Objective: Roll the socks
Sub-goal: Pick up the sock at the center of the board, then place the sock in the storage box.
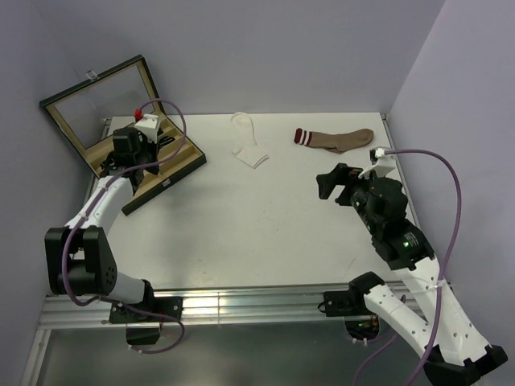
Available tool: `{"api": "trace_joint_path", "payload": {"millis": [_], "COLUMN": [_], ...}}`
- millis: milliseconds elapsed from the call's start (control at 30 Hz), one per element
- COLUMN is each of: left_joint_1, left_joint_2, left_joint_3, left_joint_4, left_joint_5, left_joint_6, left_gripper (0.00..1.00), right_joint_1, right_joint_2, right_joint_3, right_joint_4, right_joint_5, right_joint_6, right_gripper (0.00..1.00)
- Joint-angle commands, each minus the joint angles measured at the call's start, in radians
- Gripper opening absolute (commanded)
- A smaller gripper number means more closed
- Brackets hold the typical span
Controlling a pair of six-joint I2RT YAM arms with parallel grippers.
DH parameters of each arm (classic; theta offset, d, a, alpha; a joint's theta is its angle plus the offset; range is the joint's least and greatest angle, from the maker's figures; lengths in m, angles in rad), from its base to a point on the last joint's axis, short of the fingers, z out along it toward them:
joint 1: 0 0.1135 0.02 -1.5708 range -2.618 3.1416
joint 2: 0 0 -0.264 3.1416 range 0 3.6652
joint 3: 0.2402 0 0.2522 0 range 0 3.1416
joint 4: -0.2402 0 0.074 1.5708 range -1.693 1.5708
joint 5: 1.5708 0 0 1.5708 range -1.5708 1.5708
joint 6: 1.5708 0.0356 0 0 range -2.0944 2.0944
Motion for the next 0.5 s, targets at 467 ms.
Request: {"api": "trace_joint_path", "payload": {"millis": [467], "left_joint_1": [0.158], "left_joint_2": [0.173], "left_joint_3": [0.008], "left_joint_4": [0.231], "left_joint_5": [0.124], "left_joint_6": [0.368], "left_gripper": [0.00], "right_joint_1": [-0.005], "right_joint_2": [0.238], "right_joint_3": [0.103], "right_joint_4": [0.048], "right_joint_5": [0.027], "right_joint_6": [-0.072], "right_gripper": [1.00]}}
